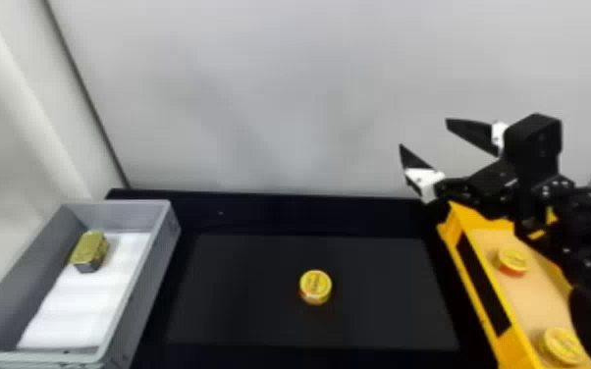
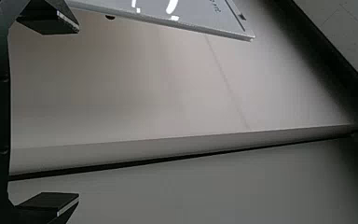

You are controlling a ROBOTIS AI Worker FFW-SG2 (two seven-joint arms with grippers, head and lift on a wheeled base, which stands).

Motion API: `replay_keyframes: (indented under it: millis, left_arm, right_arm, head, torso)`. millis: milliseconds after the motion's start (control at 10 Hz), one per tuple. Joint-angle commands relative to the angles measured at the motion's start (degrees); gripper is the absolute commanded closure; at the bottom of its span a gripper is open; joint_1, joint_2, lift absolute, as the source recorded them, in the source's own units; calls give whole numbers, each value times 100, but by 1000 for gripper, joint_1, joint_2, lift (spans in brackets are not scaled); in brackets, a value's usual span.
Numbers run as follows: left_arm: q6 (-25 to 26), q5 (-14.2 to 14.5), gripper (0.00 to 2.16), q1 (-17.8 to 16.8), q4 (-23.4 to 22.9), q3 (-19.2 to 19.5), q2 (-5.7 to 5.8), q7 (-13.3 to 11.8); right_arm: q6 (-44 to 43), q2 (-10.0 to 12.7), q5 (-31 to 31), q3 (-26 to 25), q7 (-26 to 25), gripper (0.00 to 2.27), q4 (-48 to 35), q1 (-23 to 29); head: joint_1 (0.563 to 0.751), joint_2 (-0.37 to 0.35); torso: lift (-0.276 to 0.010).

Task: Pick up the round yellow can and place it in the yellow rectangular box

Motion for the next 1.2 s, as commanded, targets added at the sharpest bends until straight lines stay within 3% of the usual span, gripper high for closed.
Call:
replay_keyframes:
  millis: [0, 800, 1100]
  left_arm:
    - [8, -29, 25, -9, 10, 17, -24, 0]
    - [52, -143, 25, 0, 28, 167, -24, 0]
    - [52, -143, 25, 0, 19, 149, -24, -9]
  right_arm:
    - [163, -195, 0, 135, 104, 177, -28, 18]
    - [964, -722, -36, 294, 966, 188, 218, 466]
    - [1175, -722, -168, 645, 1212, 188, 359, 580]
  head:
    - [684, 14]
    - [684, 14]
    - [684, 14]
  torso:
    - [-55]
    - [-55]
    - [-55]
